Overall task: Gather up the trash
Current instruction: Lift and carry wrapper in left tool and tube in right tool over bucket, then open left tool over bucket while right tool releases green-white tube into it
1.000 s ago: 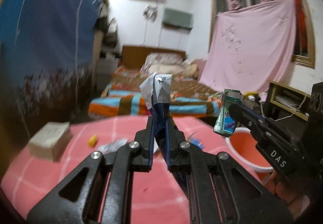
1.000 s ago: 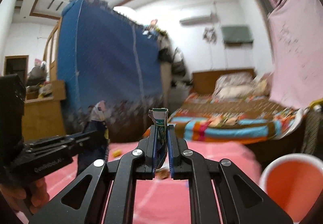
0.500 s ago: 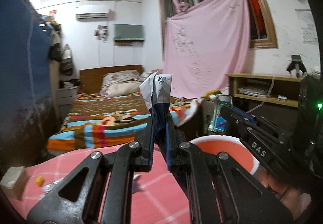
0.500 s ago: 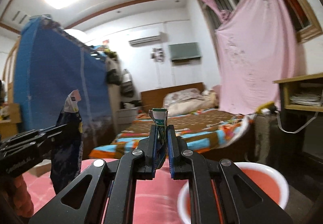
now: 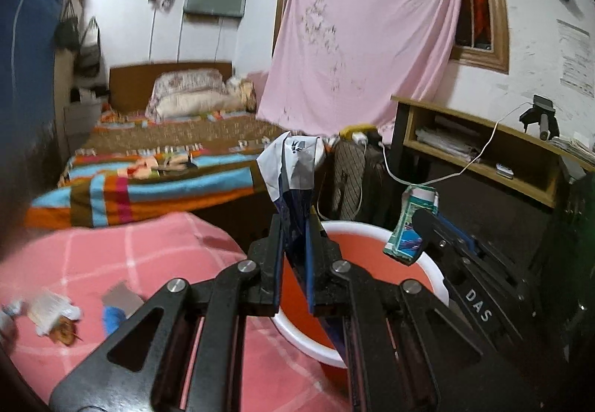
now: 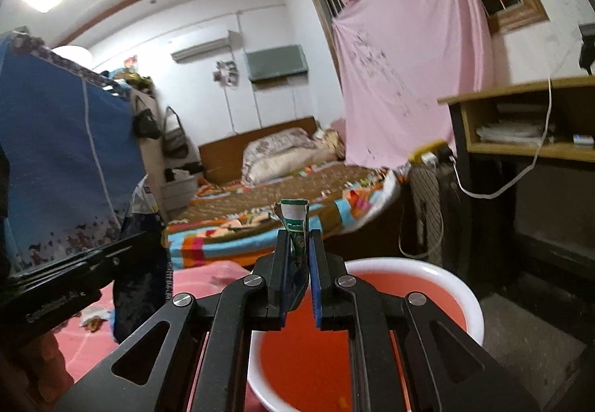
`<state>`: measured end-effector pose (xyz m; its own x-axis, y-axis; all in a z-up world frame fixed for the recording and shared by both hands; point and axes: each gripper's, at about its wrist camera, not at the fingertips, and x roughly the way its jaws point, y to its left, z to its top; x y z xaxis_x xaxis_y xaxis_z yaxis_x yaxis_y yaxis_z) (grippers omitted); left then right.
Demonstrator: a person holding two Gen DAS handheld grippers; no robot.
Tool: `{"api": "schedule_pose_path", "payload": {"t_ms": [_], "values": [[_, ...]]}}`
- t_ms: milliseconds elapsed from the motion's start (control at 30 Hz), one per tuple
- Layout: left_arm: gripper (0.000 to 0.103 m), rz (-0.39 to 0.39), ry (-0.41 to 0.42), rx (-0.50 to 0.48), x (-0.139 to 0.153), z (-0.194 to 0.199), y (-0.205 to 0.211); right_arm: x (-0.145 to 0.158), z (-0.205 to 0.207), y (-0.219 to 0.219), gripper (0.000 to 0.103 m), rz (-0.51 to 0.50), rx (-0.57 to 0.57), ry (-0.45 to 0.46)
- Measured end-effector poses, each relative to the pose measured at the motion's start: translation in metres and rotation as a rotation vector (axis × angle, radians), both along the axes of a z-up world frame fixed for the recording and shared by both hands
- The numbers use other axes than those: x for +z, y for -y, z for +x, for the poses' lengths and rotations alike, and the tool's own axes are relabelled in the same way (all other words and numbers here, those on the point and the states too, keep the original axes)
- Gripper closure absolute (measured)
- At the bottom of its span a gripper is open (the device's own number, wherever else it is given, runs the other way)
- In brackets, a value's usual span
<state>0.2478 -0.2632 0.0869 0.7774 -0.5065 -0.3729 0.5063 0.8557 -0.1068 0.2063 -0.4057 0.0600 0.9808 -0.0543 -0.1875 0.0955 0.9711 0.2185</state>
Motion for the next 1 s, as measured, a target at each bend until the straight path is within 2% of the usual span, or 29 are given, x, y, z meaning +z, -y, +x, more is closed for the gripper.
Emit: {"api": "schedule_pose_path", "payload": {"t_ms": [300, 400, 533, 600, 800, 867, 1000], "values": [[0.103, -0.026, -0.208, 0.008, -0.024, 0.032, 0.023, -0.014, 0.004, 0.015, 0.094, 0.041, -0.038, -0.088], [0.103, -0.034, -0.247, 0.01, -0.029, 0.037, 0.029, -0.019, 0.008, 0.02, 0.094, 0.056, -0.043, -0.12], [0.103, -0.021, -0.262, 0.005, -0.032, 0.039, 0.036, -0.023, 0.01, 0.021, 0.093, 0.068, -0.056, -0.154], [0.094, -0.019, -0.266, 0.002, -0.032, 0.039, 0.036, -0.025, 0.009, 0.022, 0.093, 0.078, -0.06, -0.166], [0.087, -0.033, -0.277, 0.021, -0.033, 0.039, 0.028, -0.026, 0.01, 0.025, 0.09, 0.092, -0.068, -0.182], [0.085, -0.037, -0.274, 0.032, -0.032, 0.039, 0.024, -0.026, 0.01, 0.025, 0.087, 0.093, -0.07, -0.184], [0.078, -0.055, -0.255, 0.065, -0.029, 0.037, 0.012, -0.025, 0.01, 0.025, 0.071, 0.093, -0.07, -0.178]]}}
